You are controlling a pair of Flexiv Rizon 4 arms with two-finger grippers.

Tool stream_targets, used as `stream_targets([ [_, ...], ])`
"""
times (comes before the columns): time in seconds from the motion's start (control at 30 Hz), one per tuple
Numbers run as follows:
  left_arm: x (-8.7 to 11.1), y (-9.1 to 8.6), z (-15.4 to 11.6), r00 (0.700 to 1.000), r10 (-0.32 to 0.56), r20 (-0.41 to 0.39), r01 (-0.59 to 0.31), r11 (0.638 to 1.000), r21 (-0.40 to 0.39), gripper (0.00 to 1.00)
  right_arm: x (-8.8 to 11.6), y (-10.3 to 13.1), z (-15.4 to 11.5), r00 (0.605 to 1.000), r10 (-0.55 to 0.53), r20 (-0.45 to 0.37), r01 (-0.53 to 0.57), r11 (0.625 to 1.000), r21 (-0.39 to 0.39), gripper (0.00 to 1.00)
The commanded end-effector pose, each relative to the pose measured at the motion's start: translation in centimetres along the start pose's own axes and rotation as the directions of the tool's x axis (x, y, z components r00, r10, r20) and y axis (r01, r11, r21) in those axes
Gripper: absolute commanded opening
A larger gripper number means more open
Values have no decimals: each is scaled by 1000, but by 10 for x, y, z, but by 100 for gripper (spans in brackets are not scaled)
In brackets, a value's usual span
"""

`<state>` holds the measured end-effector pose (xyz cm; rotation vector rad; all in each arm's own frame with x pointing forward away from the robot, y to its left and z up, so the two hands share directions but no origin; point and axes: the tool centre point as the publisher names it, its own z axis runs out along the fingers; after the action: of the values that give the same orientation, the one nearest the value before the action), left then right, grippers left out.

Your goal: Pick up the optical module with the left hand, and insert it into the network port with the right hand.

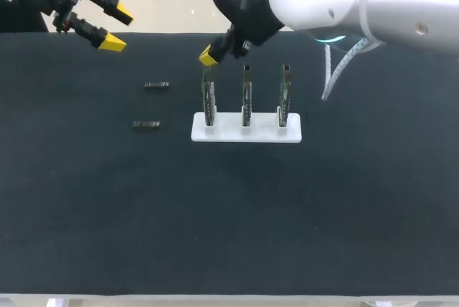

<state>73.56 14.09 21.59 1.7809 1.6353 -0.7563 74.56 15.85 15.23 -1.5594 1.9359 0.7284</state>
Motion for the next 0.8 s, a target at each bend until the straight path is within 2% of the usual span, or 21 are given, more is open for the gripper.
stream_targets([
  [0.03,0,1,0,1000,-1,-3,1,1000,2,100,-15,-2,-11,1000,-17,-14,17,1000,-5,0],
  [0.17,0,1,0,1000,-1,-3,1,1000,2,100,-25,-2,-28,999,-37,-26,38,999,24,0],
  [0.27,0,1,0,1000,-1,-3,1,1000,2,100,-24,-3,-39,999,-32,-16,33,999,17,0],
  [0.6,0,1,0,1000,-1,-3,1,1000,2,100,-3,-13,-90,998,-50,-30,51,998,25,0],
  [0.8,0,1,0,1000,-1,-3,1,1000,2,100,19,-20,-120,997,-68,-19,69,997,26,0],
])
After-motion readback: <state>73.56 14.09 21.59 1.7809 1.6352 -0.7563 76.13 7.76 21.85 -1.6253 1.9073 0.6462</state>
